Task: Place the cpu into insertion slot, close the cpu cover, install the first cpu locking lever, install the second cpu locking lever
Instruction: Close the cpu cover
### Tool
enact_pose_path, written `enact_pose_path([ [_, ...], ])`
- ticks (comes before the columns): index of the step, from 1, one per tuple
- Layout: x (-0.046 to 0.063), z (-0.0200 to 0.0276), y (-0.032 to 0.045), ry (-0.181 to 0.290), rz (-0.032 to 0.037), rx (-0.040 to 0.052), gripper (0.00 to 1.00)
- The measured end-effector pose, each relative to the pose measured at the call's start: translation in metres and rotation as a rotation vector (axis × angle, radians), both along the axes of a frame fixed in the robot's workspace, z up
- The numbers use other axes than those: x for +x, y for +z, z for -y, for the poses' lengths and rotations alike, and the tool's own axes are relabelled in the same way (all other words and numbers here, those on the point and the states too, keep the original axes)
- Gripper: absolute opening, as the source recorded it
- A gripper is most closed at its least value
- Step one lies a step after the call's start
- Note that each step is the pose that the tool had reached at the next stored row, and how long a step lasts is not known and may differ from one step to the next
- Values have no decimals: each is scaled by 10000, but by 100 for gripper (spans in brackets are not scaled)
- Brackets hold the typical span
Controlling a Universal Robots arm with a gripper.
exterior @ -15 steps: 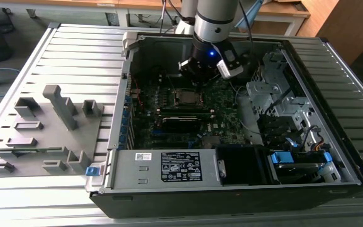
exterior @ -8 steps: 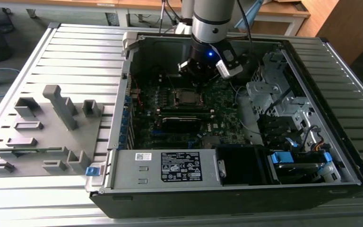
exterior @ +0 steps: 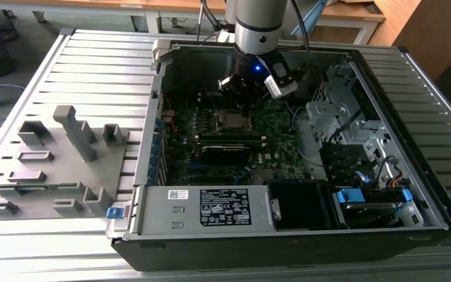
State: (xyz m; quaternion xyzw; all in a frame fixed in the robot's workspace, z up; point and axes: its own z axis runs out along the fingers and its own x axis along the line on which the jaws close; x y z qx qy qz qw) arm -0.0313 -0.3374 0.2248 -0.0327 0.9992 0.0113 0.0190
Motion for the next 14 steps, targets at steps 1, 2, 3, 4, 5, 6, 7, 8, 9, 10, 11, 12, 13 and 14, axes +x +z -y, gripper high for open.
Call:
enact_pose_path([
  [1, 0, 0, 0, 0, 0, 1, 11],
  [2, -1, 0, -1, 0, 1, 1, 11],
  [3, -1, 0, -1, -1, 1, 1, 11],
  [4, -1, 0, -1, -1, 1, 1, 11],
  [5, -1, 0, -1, -1, 0, 1, 11],
  [6, -2, 0, -2, -1, 1, 2, 11],
  [7, -6, 0, -4, -4, 2, 4, 11],
  [8, -13, 0, -6, -3, 2, 4, 11],
  [9, -21, 0, -8, -1, 1, 2, 11],
  [10, -31, 0, -11, -2, 1, 2, 11],
  [11, -42, 0, -13, -1, 1, 2, 11],
  [12, -54, 0, -16, -1, 1, 2, 11],
  [13, -66, 0, -18, -1, 1, 2, 11],
  [14, -77, 0, -20, -1, 1, 2, 11],
])
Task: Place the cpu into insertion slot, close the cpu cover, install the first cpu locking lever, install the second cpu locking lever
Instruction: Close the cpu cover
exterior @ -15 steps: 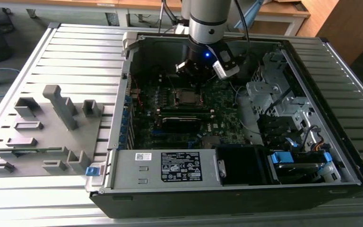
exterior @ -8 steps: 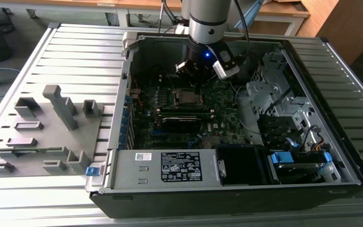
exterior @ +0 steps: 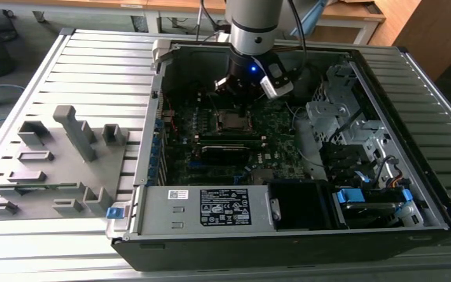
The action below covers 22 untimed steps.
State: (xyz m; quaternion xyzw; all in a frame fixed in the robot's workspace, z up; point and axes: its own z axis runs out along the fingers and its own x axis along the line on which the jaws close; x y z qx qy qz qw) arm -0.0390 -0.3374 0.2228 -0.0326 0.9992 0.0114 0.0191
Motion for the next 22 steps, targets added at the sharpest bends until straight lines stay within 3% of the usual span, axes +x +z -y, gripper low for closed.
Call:
enact_pose_path([
  [22, -76, 0, -10, 0, 0, -1, 11],
])
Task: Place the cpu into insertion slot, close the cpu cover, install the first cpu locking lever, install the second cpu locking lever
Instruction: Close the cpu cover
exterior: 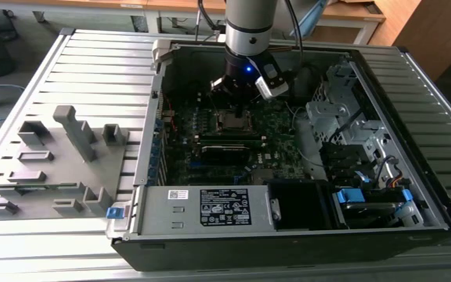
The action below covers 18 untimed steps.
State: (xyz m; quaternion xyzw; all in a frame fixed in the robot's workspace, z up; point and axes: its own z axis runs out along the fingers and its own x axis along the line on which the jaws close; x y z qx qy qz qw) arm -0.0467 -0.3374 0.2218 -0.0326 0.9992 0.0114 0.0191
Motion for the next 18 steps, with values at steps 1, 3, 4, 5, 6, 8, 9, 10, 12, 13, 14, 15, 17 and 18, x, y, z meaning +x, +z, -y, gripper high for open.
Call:
enact_pose_path([
  [1, 0, 0, 0, 0, 0, 0, 11],
  [3, 0, 0, 0, 0, -1, 1, 11],
  [4, -1, 0, 0, -1, -13, -1, 11],
  [5, -1, 0, 0, -1, -15, -1, 11],
  [6, -1, 0, 0, -2, -15, 0, 11],
  [8, -1, 0, 0, 0, -19, 0, 11],
  [9, 0, 0, 0, 0, -32, -1, 11],
  [10, 0, 0, 0, 1, -48, 0, 11],
  [12, 0, 0, -2, 1, -90, 1, 11],
  [13, 0, 0, -2, 1, -119, 1, 11],
  [14, -1, 0, -2, 0, -138, 0, 11],
  [15, -1, 0, -2, -1, -139, -1, 11],
  [17, 0, 0, -2, 0, -142, 0, 11],
  [18, 0, 0, -2, 0, -144, 0, 11],
])
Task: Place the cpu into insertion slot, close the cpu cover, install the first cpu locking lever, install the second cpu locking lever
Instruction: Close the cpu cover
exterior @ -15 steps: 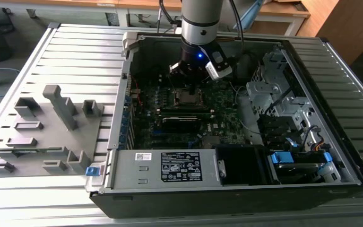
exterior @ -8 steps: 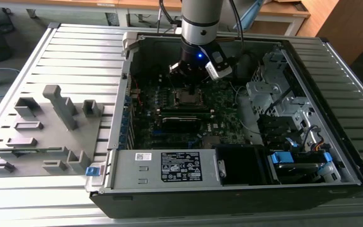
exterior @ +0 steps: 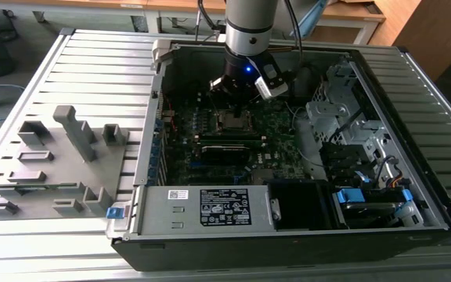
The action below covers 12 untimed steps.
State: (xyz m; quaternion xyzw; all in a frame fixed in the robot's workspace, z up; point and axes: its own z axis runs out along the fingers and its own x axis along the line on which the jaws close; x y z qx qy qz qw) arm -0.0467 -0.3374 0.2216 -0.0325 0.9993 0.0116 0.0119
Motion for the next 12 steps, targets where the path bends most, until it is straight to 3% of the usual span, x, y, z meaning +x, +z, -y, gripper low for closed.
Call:
enact_pose_path([
  [12, -55, 0, -23, 0, 1, 1, 11],
])
